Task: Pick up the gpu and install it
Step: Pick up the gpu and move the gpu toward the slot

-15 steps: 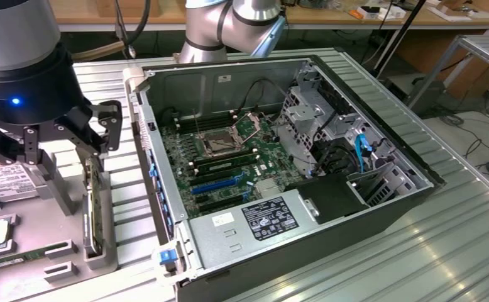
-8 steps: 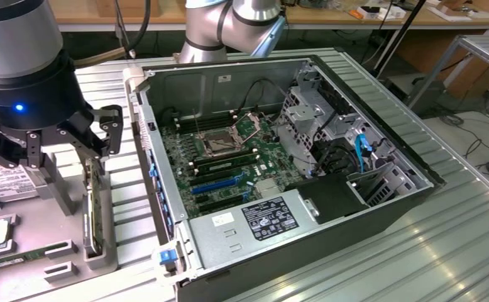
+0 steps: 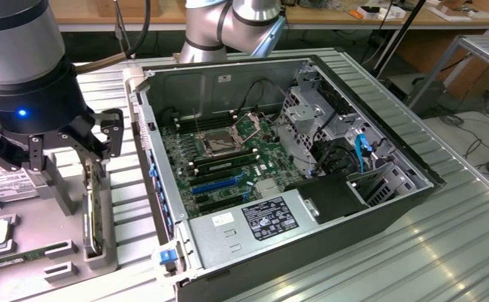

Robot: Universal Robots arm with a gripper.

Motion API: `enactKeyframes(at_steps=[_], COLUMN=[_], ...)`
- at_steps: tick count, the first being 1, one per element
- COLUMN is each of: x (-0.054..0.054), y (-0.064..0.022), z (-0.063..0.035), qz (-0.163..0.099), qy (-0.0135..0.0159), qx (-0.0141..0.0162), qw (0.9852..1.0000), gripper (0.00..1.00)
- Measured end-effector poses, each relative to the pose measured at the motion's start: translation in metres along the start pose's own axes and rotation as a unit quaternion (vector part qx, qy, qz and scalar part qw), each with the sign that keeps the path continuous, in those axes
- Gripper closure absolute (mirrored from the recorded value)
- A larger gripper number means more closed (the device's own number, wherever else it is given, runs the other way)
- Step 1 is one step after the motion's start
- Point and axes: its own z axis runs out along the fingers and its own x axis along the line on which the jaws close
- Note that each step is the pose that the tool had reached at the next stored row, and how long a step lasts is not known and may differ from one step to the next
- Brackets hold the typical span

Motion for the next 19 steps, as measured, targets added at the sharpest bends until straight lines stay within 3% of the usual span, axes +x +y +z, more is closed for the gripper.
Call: enactKeyframes(at_steps=[19], x=[0.0002], y=[-0.0006], z=[0.0099], qz=[0.000], qy=[0.0000], qx=[0.0001], qw=[1.0000], gripper=[0.38])
